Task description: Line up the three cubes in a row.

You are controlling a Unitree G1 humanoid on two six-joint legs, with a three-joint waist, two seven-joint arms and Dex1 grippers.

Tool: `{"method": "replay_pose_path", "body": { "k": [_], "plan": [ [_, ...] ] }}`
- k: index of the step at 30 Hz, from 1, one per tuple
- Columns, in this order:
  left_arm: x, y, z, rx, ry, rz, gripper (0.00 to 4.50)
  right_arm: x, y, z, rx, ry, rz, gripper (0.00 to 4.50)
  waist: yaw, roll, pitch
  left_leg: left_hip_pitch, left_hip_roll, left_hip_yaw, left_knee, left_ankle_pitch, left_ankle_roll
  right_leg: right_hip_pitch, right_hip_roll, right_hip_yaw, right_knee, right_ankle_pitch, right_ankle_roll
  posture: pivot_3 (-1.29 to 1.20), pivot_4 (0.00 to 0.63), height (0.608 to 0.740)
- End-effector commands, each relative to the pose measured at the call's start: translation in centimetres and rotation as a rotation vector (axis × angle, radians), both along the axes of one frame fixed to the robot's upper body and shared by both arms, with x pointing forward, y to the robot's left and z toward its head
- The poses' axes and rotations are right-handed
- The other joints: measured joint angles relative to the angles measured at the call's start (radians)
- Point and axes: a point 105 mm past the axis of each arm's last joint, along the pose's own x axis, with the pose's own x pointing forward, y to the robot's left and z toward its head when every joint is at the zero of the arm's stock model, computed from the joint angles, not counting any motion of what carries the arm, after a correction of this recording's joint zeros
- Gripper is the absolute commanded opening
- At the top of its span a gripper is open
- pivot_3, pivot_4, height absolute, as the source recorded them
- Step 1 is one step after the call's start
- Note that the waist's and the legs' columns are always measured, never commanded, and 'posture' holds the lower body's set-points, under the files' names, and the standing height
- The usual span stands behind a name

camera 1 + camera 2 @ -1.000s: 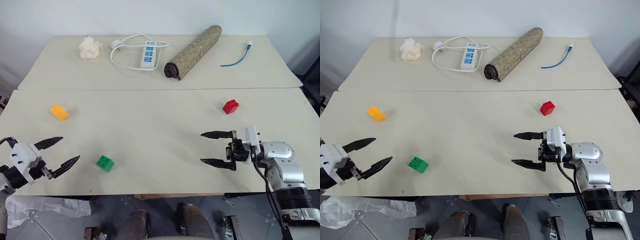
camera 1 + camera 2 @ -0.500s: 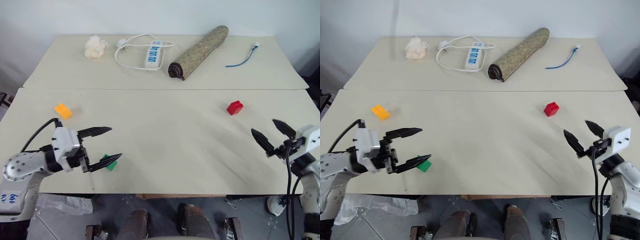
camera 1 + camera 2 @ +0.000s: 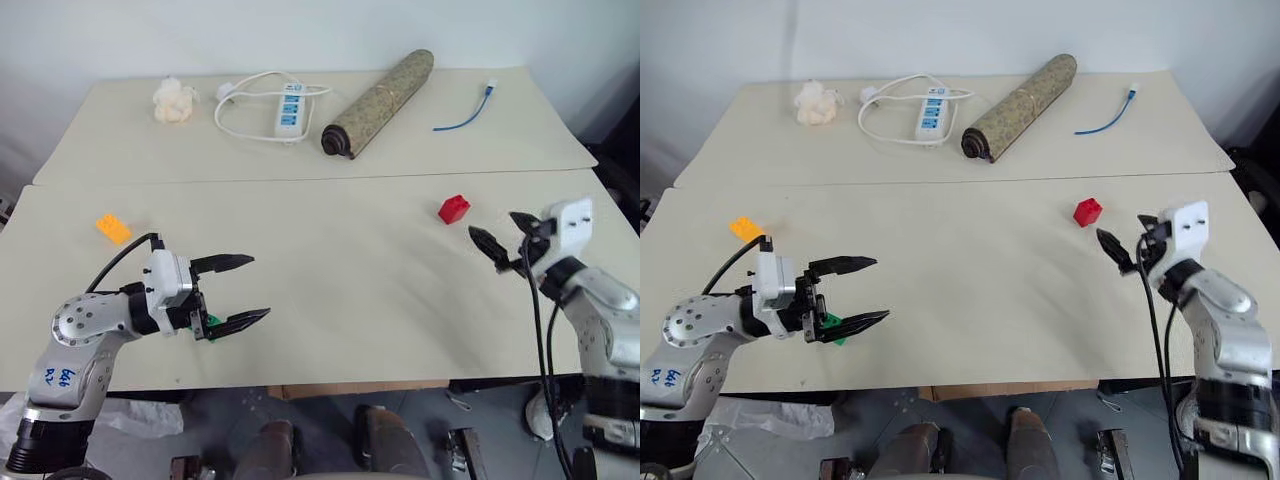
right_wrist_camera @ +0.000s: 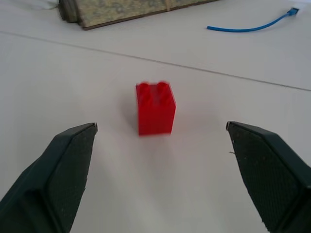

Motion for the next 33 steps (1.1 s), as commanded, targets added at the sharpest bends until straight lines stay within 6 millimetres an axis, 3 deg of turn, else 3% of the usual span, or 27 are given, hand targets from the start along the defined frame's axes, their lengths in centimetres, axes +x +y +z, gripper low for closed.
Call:
{"method": "replay_pose_path", "body": {
  "k": [1,7,11,17,20,23,27,31,33],
  "plan": [
    [-0.3,-0.4,0.5,0.008,-0.038,-0.017,4.4,1.6,-1.0,0.2,-0.045,0.007,-0.066,4.5,0.004,0.0,0.0,0.0,0.0,-0.001,-0.001,0.0,0.0,0.0,0.0,-0.001,0.0,0.0,0.0,0.0,0.15,0.74],
    [-0.2,-0.3,0.8,0.006,-0.049,-0.004,4.4,3.9,0.5,-0.8,-0.02,0.091,-0.006,4.5,0.01,0.0,0.0,-0.003,0.0,-0.002,-0.001,-0.001,0.001,-0.001,0.0,-0.004,0.0,0.0,0.0,0.0,0.15,0.74],
    [-0.2,0.1,1.1,0.01,-0.057,0.014,4.5,4.3,1.2,-1.1,-0.018,0.109,0.029,3.58,0.011,0.0,0.0,-0.004,0.0,-0.003,-0.001,-0.001,0.001,-0.001,0.0,-0.004,-0.001,0.0,0.0,0.0,0.15,0.74],
    [-0.4,0.4,0.9,0.014,-0.052,0.027,4.5,4.0,2.0,-0.3,-0.026,0.081,0.091,1.54,0.009,0.0,0.0,-0.004,0.0,-0.003,0.0,-0.001,0.001,-0.001,0.0,-0.005,0.0,0.0,0.0,0.0,0.15,0.74],
    [-0.5,0.6,0.8,0.018,-0.044,0.032,4.5,2.9,3.7,0.7,-0.048,0.061,0.26,1.51,0.009,0.0,0.0,-0.004,0.0,-0.003,0.0,-0.001,0.001,-0.001,0.0,-0.005,0.0,0.0,0.0,0.0,0.15,0.74],
    [-0.6,0.9,0.6,0.031,-0.035,0.039,4.5,-1.6,8.5,1.7,-0.103,0.044,0.737,1.51,0.013,0.001,0.0,-0.005,0.0,-0.003,0.0,-0.001,0.001,-0.001,0.001,-0.005,-0.001,0.0,0.0,0.0,0.15,0.74],
    [-0.4,1.3,0.5,0.04,-0.033,0.047,4.5,-5.7,12.2,-1.0,-0.394,0.16,1.147,1.51,0.018,0.0,0.0,-0.004,0.001,-0.003,0.0,-0.001,0.001,0.0,0.002,-0.007,-0.001,0.0,0.001,0.0,0.15,0.74],
    [-0.5,1.1,0.5,0.031,-0.037,0.052,4.5,-6.5,15.7,-2.6,-0.417,0.168,1.281,1.51,0.016,0.0,0.001,-0.003,0.001,-0.003,0.001,-0.001,0.001,0.0,0.001,-0.01,-0.001,0.0,0.001,0.0,0.15,0.74],
    [-0.7,0.9,0.4,0.027,-0.035,0.053,4.5,-6.2,15.9,-3.7,-0.42,0.178,1.263,1.51,0.018,0.0,0.001,-0.003,0.001,-0.004,0.001,-0.001,0.0,0.0,0.001,-0.009,0.0,0.0,0.001,0.0,0.15,0.74]
  ]
}}
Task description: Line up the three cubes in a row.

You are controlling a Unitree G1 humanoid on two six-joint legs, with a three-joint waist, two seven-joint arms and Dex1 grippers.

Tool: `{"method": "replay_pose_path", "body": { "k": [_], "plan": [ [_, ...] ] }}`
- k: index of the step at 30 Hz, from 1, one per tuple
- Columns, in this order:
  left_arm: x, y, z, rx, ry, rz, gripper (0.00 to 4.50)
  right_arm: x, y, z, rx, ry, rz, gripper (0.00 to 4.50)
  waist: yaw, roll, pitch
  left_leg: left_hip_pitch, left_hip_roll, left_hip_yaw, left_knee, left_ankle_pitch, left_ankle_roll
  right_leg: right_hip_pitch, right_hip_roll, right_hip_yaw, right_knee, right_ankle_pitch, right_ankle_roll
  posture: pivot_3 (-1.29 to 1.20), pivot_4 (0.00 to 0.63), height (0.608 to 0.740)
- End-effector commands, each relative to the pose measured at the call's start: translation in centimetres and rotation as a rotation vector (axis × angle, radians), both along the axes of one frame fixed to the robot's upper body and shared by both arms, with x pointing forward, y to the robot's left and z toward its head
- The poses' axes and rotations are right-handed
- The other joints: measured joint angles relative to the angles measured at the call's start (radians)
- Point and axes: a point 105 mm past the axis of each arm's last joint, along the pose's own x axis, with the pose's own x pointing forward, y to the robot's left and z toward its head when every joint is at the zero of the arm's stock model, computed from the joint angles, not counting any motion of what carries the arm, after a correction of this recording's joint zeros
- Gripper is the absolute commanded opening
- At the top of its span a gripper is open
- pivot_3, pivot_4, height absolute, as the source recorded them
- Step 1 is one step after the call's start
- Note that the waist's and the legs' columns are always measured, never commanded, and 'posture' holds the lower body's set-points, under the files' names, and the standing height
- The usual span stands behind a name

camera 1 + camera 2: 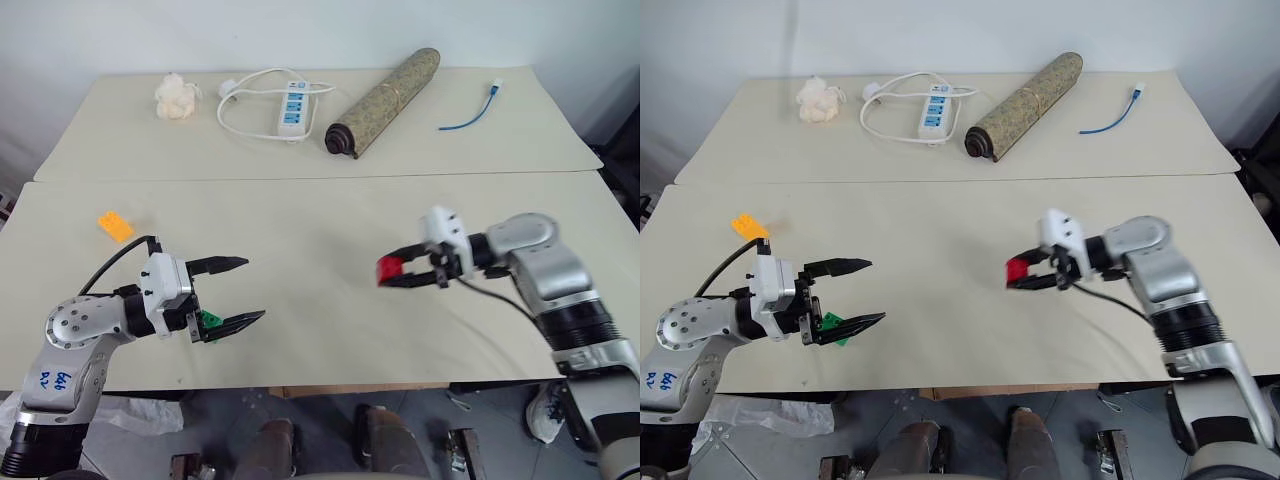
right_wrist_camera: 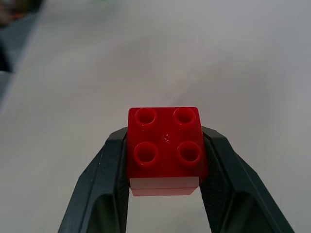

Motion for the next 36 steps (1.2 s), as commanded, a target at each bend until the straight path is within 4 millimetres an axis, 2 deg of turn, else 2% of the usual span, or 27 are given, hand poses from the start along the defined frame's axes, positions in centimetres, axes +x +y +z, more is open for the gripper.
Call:
{"method": "replay_pose_path", "body": {
  "k": [1,7,13,17,20,22,25,28,30,32,34,36],
  "plan": [
    [-0.6,-0.2,0.5,0.001,-0.029,0.003,4.5,0.2,0.2,-0.5,-0.015,-0.034,-0.008,1.51,0.001,0.0,0.0,0.0,0.0,0.0,0.0,0.0,0.0,0.0,0.0,0.0,0.0,0.0,0.0,0.0,0.15,0.74],
    [-0.9,0.4,0.4,0.007,-0.022,0.03,4.5,1.4,-0.4,-0.8,-0.012,-0.034,-0.117,1.51,0.006,0.0,0.0,-0.001,-0.003,-0.003,0.0,0.0,0.0,0.001,-0.003,0.0,-0.001,0.0,0.0,0.0,0.15,0.74],
    [-0.7,0.5,0.6,0.008,-0.023,0.031,4.5,1.0,-0.6,-0.9,-0.003,-0.023,-0.116,1.51,0.003,0.0,0.0,-0.001,-0.002,-0.002,0.0,0.0,0.0,0.0,-0.002,-0.001,-0.001,0.0,0.0,0.0,0.15,0.74],
    [-0.4,0.7,0.8,0.004,-0.027,0.043,4.5,0.8,-0.6,-0.8,0.038,-0.016,-0.111,2.84,0.005,0.0,0.0,-0.001,-0.002,-0.003,0.0,0.0,0.0,0.001,-0.002,-0.001,-0.001,0.0,0.0,0.0,0.15,0.74],
    [-0.1,1.6,1.1,-0.013,-0.054,0.096,4.5,1.3,-0.8,0.4,0.085,-0.093,-0.093,3.81,0.003,0.0,0.0,-0.001,-0.002,-0.002,0.0,0.0,0.0,0.0,-0.002,-0.002,-0.001,0.0,0.0,0.0,0.15,0.74],
    [0.1,3.2,1.9,-0.071,-0.079,0.175,4.5,1.1,-0.9,1.8,0.141,-0.143,-0.05,4.48,0.001,0.0,0.0,-0.001,-0.002,-0.002,0.0,0.0,0.0,0.0,-0.001,-0.003,-0.001,0.0,0.0,0.0,0.15,0.74],
    [-0.1,6.1,2.7,-0.143,-0.084,0.306,4.5,0.0,-1.0,3.8,0.272,-0.176,0.028,4.48,-0.003,0.0,0.0,-0.001,0.0,-0.002,0.0,0.0,0.0,0.0,0.0,-0.003,-0.001,0.0,0.0,0.0,0.15,0.74],
    [-1.8,11.5,2.2,-0.181,-0.071,0.514,4.5,-1.2,-1.6,4.9,0.394,-0.162,0.089,4.48,-0.005,0.0,0.0,-0.001,0.001,-0.002,0.0,-0.001,0.0,0.0,0.0,-0.003,-0.002,0.0,0.0,0.0,0.15,0.74],
    [-4.3,15.8,0.4,-0.167,-0.003,0.676,4.5,-2.4,-1.7,4.8,0.457,-0.142,0.145,4.48,-0.009,-0.001,0.0,-0.001,0.001,-0.002,0.0,-0.001,0.0,0.001,0.0,-0.003,-0.002,0.0,0.0,0.0,0.15,0.74],
    [-6.5,18.3,-1.3,-0.155,0.065,0.767,4.5,-3.5,-1.4,4.8,0.537,-0.141,0.196,4.48,-0.014,-0.001,0.0,-0.001,0.001,-0.002,-0.001,-0.001,0.0,0.001,0.0,-0.002,-0.003,0.0,-0.001,0.0,0.15,0.74],
    [-9.3,20.7,-3.8,-0.141,0.165,0.871,4.5,-4.9,-0.8,3.3,0.525,-0.164,0.259,4.48,-0.014,-0.001,0.0,-0.001,0.001,-0.002,-0.001,-0.002,0.0,0.001,0.0,-0.002,-0.003,0.0,-0.001,0.0,0.15,0.74],
    [-11.4,22.3,-5.6,-0.129,0.226,0.938,4.5,-5.6,-0.5,2.0,0.506,-0.165,0.291,4.48,-0.013,-0.001,0.001,0.0,0.0,-0.002,-0.001,-0.002,0.001,0.003,-0.001,-0.002,-0.005,0.0,-0.001,0.0,0.15,0.74]
  ]
}}
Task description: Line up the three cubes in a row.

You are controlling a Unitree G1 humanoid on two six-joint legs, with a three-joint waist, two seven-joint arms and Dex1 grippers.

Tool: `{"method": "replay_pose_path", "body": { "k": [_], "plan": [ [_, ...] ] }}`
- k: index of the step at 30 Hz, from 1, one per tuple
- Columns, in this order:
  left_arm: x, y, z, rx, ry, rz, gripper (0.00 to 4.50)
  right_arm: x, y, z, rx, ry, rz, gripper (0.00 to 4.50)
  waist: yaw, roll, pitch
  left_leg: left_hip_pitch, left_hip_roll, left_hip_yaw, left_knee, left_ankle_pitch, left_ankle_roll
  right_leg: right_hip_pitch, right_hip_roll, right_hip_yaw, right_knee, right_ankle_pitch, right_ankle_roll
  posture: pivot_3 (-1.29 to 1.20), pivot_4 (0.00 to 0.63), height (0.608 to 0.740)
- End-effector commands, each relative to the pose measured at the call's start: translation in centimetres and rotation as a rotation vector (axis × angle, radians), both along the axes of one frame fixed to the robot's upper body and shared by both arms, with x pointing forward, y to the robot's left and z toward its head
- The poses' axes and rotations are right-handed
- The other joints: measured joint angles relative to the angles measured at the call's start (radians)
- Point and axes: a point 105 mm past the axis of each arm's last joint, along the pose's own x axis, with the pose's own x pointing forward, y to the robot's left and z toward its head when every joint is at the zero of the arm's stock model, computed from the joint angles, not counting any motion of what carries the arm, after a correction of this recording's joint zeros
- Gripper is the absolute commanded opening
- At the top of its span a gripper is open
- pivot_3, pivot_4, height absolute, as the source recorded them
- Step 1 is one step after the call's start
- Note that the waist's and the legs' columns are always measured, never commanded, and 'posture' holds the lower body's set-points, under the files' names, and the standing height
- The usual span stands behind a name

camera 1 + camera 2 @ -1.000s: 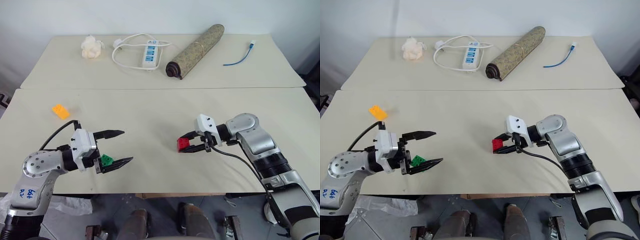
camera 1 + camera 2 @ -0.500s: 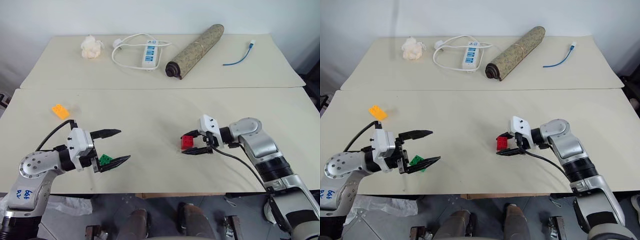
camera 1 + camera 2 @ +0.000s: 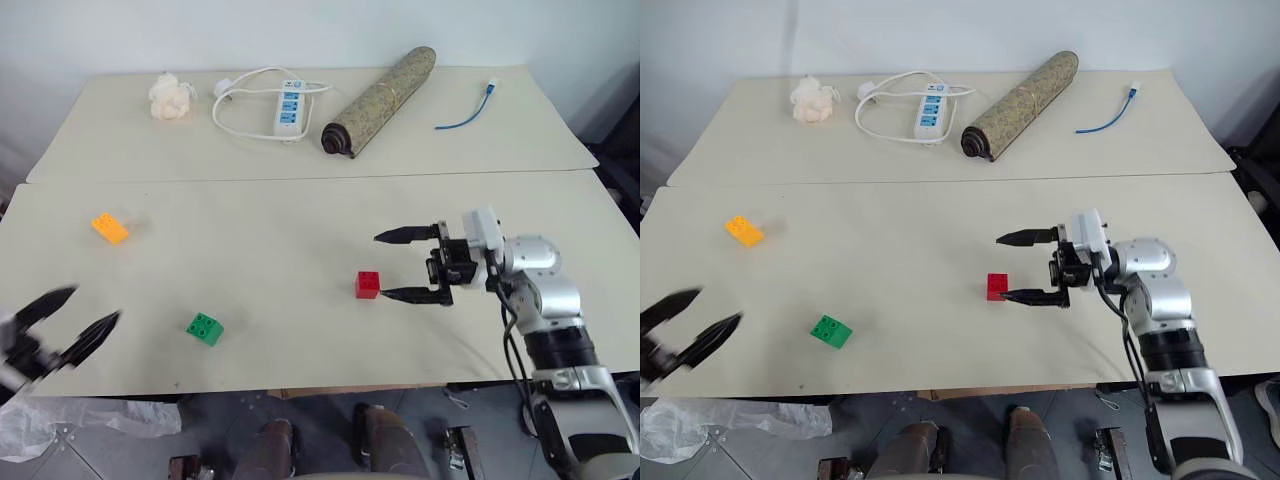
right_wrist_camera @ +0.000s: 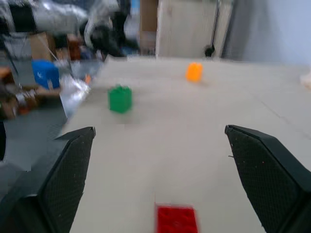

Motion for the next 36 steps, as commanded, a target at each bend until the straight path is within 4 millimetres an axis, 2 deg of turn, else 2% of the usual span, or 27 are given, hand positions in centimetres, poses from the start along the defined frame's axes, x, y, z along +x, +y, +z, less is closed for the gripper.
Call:
{"method": "replay_pose_path", "body": {
  "k": [1,4,9,15,20,23,26,29,36],
  "plan": [
    [-3.0,2.3,-1.4,0.012,0.047,0.088,4.5,-2.1,0.6,-0.6,-0.017,-0.085,0.136,4.48,0.003,-0.001,0.0,0.001,0.0,0.0,0.0,0.0,0.0,0.001,0.0,0.0,-0.002,0.0,0.0,0.0,0.15,0.74],
    [-3.6,1.2,-1.2,0.026,0.021,0.067,4.5,-2.5,0.5,-0.9,-0.022,-0.126,0.16,4.48,0.019,-0.003,0.0,0.001,-0.001,0.0,0.001,-0.001,0.001,0.002,-0.003,0.002,-0.002,0.0,0.0,0.0,0.15,0.74],
    [-2.9,-4.3,-1.4,0.03,0.01,-0.128,4.5,-2.0,-0.3,-1.6,-0.072,-0.165,0.139,4.48,0.022,-0.005,-0.001,0.002,-0.001,-0.001,0.001,-0.001,0.001,0.004,-0.004,0.002,-0.004,0.0,0.0,0.0,0.15,0.74],
    [-0.1,-11.7,-0.2,0.0,-0.089,-0.291,4.5,-1.2,-0.9,-1.4,-0.089,-0.168,0.11,4.48,0.016,-0.005,0.0,0.002,0.0,-0.001,0.001,-0.002,0.001,0.003,-0.003,0.002,-0.004,0.0,0.0,0.0,0.15,0.74],
    [1.3,-13.0,-0.5,-0.013,-0.125,-0.257,4.5,-0.9,-0.7,-1.0,-0.082,-0.163,0.111,4.48,0.017,-0.005,0.0,0.002,0.0,0.0,0.001,-0.001,0.0,0.003,-0.001,0.002,-0.004,0.0,0.0,0.0,0.15,0.74],
    [2.8,-14.6,-1.6,-0.025,-0.129,-0.25,4.5,-1.1,-0.6,-1.0,-0.08,-0.143,0.118,4.48,0.02,-0.004,0.0,0.002,0.0,-0.001,0.001,-0.001,0.0,0.003,-0.001,0.002,-0.004,0.0,0.0,0.0,0.15,0.74],
    [4.6,-14.9,-2.5,-0.034,-0.156,-0.177,4.5,-1.2,-0.4,-1.1,-0.079,-0.131,0.119,4.48,0.026,-0.004,0.0,0.002,-0.001,-0.001,0.002,-0.001,0.001,0.004,-0.002,0.002,-0.003,0.0,0.0,0.0,0.15,0.74],
    [5.0,-15.7,-2.7,-0.049,-0.169,-0.182,3.91,-1.3,-0.4,-1.3,-0.072,-0.129,0.112,4.5,0.025,-0.005,-0.001,0.002,-0.001,-0.001,0.002,-0.001,0.001,0.003,-0.001,0.001,-0.003,0.0,0.001,0.0,0.15,0.74],
    [4.4,-15.9,-3.8,-0.059,-0.114,-0.23,1.75,-1.5,-0.6,-1.5,-0.067,-0.13,0.088,4.5,0.02,-0.004,-0.001,0.002,0.0,0.0,0.002,-0.001,0.001,0.003,-0.001,0.001,-0.003,0.0,0.0,0.0,0.15,0.74]
  ]
}}
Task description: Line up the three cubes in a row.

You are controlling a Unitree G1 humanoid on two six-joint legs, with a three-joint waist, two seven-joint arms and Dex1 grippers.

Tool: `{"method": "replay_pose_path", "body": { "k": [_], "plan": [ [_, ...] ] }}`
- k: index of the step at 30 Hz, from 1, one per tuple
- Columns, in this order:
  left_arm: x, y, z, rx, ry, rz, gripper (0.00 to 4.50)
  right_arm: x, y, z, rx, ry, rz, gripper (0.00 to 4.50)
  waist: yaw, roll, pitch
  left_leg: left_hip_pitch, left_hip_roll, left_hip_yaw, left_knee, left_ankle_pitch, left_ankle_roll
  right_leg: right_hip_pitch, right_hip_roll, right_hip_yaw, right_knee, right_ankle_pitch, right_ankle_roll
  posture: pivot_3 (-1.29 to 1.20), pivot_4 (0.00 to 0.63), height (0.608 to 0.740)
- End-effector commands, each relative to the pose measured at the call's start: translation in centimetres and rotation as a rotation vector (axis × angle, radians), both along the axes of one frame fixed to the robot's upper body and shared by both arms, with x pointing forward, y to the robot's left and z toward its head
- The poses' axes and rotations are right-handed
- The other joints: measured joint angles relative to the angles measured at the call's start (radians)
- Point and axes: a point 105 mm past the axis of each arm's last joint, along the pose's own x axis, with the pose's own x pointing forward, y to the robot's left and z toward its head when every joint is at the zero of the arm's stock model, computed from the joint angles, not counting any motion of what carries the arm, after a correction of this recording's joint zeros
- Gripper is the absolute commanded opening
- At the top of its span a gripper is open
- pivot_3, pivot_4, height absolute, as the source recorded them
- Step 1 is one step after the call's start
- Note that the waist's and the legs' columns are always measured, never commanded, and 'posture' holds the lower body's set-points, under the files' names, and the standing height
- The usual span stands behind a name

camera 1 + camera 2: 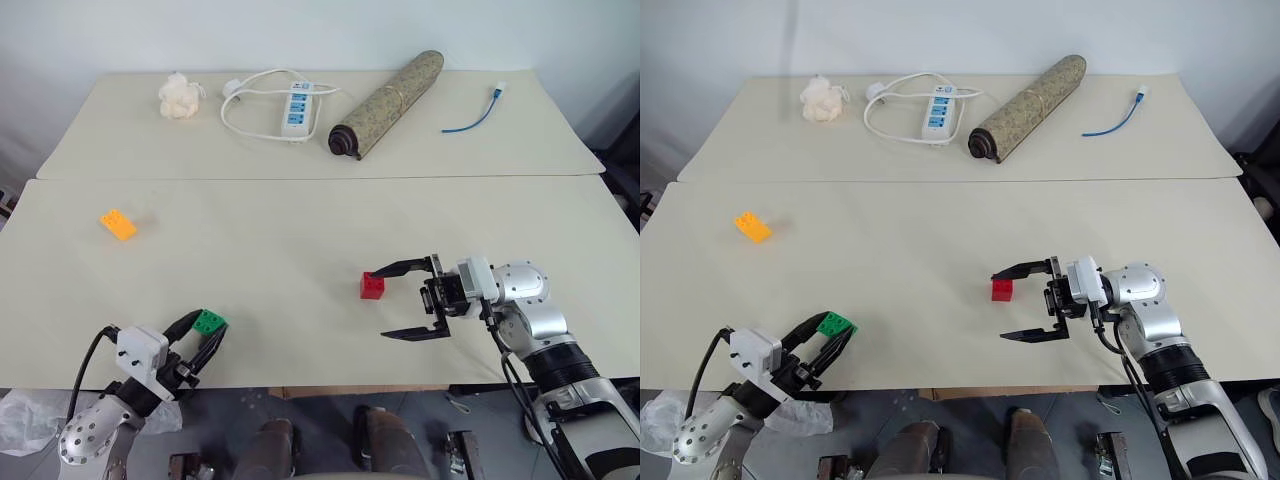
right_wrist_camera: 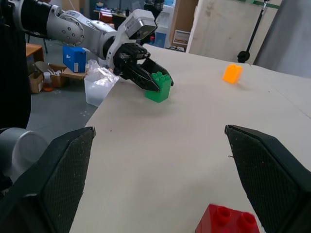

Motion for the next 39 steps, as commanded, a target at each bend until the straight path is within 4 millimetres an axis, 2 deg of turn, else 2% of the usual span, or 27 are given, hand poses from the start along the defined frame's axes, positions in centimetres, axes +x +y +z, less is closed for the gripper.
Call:
{"method": "replay_pose_path", "body": {
  "k": [1,5,9,12,16,21,26,34,36,39],
  "plan": [
    [-0.4,0.2,0.0,0.007,-0.005,-0.046,1.49,-0.7,-0.2,0.5,-0.001,-0.038,0.043,4.5,0.001,0.0,0.0,0.0,0.0,0.0,0.0,0.0,0.0,0.0,0.0,0.0,0.0,0.0,0.0,0.0,0.15,0.74],
    [0.5,0.9,2.4,0.019,-0.045,-0.218,1.5,-0.2,-1.0,1.0,0.003,-0.06,-0.01,4.5,0.008,0.0,0.0,0.0,0.0,-0.001,0.0,0.001,-0.001,0.0,0.0,0.0,0.001,0.0,0.0,0.0,0.15,0.74],
    [2.7,-1.6,6.0,0.185,-0.066,-0.616,1.5,0.1,-3.3,1.1,-0.037,-0.028,-0.111,4.5,0.029,0.0,0.0,0.0,-0.001,-0.002,0.001,0.001,-0.001,0.0,-0.001,-0.001,0.002,0.0,0.0,0.0,0.15,0.74],
    [4.8,-4.5,6.4,0.28,-0.051,-0.861,1.5,0.3,-4.9,1.3,-0.041,-0.04,-0.199,4.5,0.03,0.003,-0.001,-0.001,-0.004,-0.004,0.001,0.002,0.0,0.001,-0.002,-0.003,0.002,0.0,0.0,0.0,0.15,0.74],
    [7.5,-8.0,5.2,0.356,-0.025,-1.026,1.5,0.4,-6.2,1.4,-0.032,-0.062,-0.3,4.5,0.011,0.004,-0.001,0.0,-0.006,0.003,0.0,0.001,0.004,-0.001,0.0,-0.006,0.007,0.001,0.002,0.0,0.15,0.74],
    [10.7,-10.2,4.2,0.384,-0.016,-1.048,1.5,-0.7,-6.4,1.0,-0.023,-0.054,-0.345,4.5,0.002,0.002,0.0,-0.002,-0.004,0.006,0.0,0.001,0.004,-0.004,0.004,-0.01,0.008,0.001,0.002,0.0,0.15,0.74],
    [12.9,-11.7,4.7,0.36,-0.049,-1.022,1.5,-2.1,-6.4,0.4,0.0,-0.04,-0.393,4.5,0.009,0.001,0.0,-0.002,-0.004,0.006,0.004,0.001,0.004,-0.003,0.004,-0.01,0.009,0.002,0.003,0.0,0.15,0.74],
    [12.0,-11.2,5.0,0.316,-0.01,-1.105,1.5,-2.4,-6.0,0.2,0.004,-0.03,-0.401,4.5,0.017,0.001,0.0,-0.002,-0.004,0.006,0.009,0.001,0.004,-0.002,0.004,-0.008,0.011,0.002,0.005,0.0,0.15,0.74],
    [12.4,-11.2,5.4,0.295,-0.029,-1.075,2.23,-2.3,-5.9,0.2,0.006,-0.031,-0.397,4.5,0.022,0.001,0.0,-0.002,-0.004,0.006,0.01,0.001,0.004,-0.002,0.004,-0.008,0.011,0.002,0.005,0.0,0.15,0.74],
    [13.8,-10.9,6.9,0.258,-0.131,-0.951,3.08,-2.1,-5.4,0.1,0.015,-0.026,-0.373,4.5,0.024,0.001,0.0,-0.003,-0.004,0.006,0.01,0.001,0.004,-0.002,0.003,-0.008,0.011,0.003,0.005,0.0,0.15,0.74]
  ]
}}
